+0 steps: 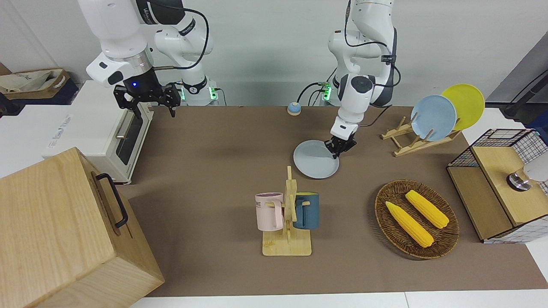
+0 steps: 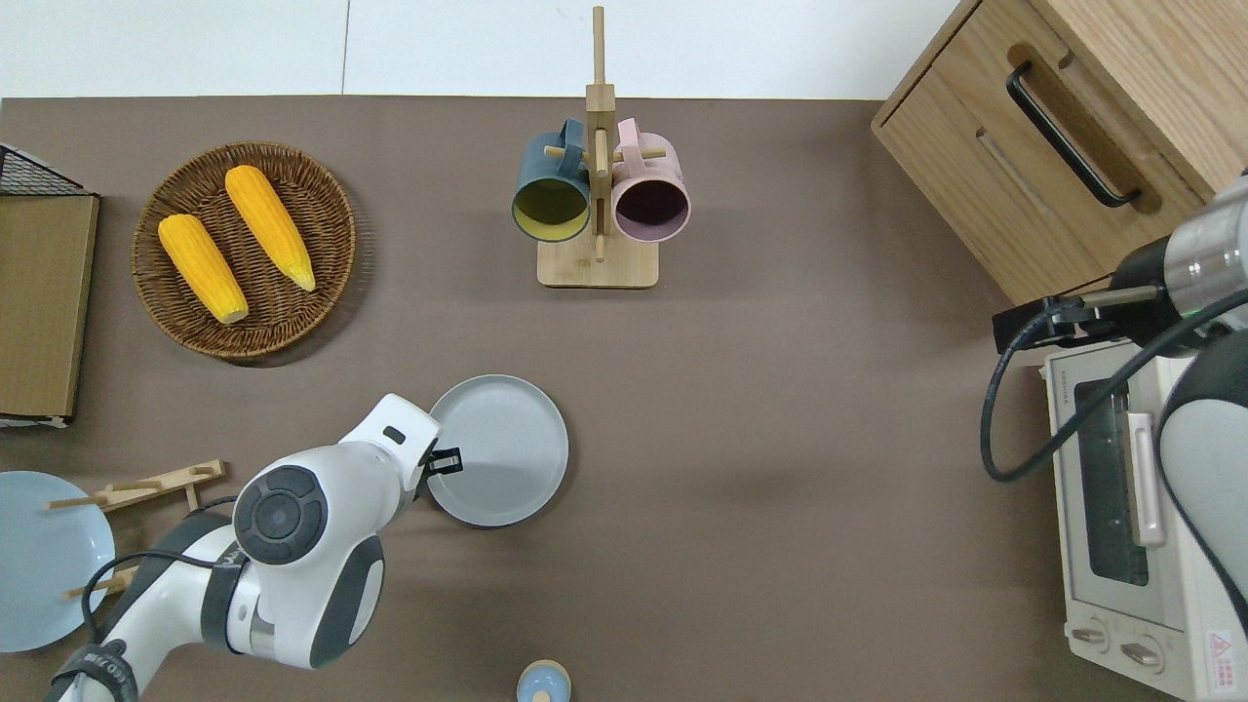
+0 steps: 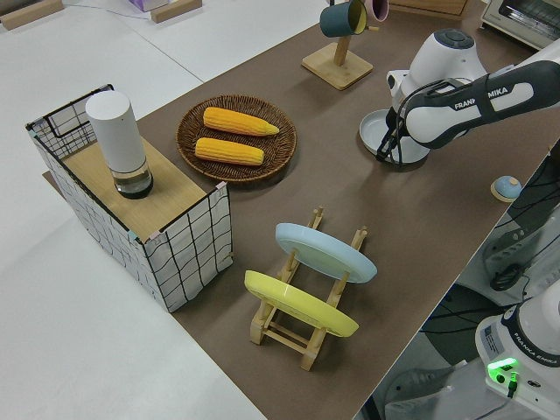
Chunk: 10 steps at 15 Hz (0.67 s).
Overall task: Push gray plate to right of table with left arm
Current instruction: 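Push the gray plate across the table toward the toaster oven with the left gripper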
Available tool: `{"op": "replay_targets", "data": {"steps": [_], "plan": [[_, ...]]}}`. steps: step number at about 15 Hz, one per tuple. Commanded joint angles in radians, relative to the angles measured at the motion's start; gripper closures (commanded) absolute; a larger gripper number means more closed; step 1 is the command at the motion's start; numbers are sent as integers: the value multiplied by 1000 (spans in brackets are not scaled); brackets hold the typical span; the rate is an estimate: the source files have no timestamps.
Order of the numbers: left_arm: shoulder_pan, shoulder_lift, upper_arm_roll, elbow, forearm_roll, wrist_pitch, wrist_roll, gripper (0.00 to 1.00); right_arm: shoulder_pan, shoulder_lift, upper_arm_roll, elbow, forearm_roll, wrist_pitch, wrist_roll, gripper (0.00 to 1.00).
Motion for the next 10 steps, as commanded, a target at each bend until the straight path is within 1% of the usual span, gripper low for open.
{"op": "replay_targets", "data": {"steps": [1, 6, 7, 8, 10], "plan": [[-100, 104, -2, 21, 6, 42, -118, 1000, -1, -6, 0, 1, 7, -11, 3, 17], [-197, 124, -2, 67, 10, 28, -244, 1000, -1, -6, 0, 1, 7, -11, 3, 17], [-218, 138, 0, 78, 15, 25, -273, 1000, -1, -6, 0, 1, 7, -11, 3, 17], [-252, 150, 0, 98, 38, 16, -335, 1000, -1, -6, 0, 1, 7, -11, 3, 17], [-278, 181, -2, 138, 91, -3, -424, 1000, -1, -6, 0, 1, 7, -11, 3, 17]]}}
